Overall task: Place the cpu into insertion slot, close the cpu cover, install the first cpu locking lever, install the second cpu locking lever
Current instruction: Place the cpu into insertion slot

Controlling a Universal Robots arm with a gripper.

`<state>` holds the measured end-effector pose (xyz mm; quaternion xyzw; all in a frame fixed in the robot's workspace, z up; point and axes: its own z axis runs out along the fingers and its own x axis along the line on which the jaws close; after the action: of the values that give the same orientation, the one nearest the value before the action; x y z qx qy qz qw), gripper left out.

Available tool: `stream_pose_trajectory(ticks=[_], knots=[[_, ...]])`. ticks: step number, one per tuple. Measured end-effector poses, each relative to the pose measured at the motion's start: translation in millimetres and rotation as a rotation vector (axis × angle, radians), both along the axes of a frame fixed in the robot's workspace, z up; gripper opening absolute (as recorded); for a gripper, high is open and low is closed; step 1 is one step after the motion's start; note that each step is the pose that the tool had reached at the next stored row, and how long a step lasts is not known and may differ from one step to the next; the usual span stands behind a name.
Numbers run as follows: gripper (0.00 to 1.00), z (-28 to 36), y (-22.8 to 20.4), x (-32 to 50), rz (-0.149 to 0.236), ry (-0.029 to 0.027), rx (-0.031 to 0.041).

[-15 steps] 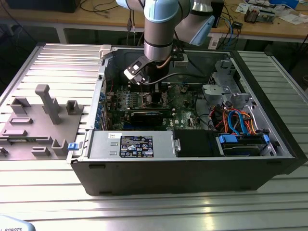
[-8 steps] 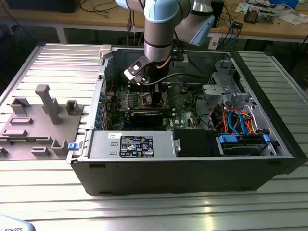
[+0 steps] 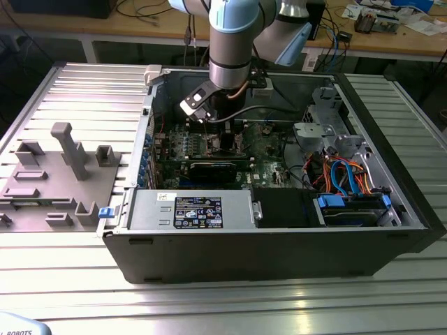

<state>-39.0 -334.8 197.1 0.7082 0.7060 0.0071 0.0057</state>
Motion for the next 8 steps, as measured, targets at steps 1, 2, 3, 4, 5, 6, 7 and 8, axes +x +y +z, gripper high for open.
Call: stream_pose_trajectory(ticks=[1,2,3,4,5,6,7,8], knots=[[0.62,0.0,0.1,0.0,0.0,0.0,0.0],[0.62,0.0,0.2,0.0,0.0,0.0,0.0001],[0.62,0.2,0.3,0.0,0.0,0.0,0.0001],[0.62,0.2,0.3,0.0,0.0,-0.0001,0.0003],[0.62,0.4,0.3,0.0,0.0,-0.0001,0.0002],[0.62,0.8,0.3,0.0,0.0,0.0001,-0.0001],[0.62,1.0,0.3,0.0,0.0,0.0,0.0002],[0.62,1.0,0.3,0.0,0.0,-0.0001,0.0003]])
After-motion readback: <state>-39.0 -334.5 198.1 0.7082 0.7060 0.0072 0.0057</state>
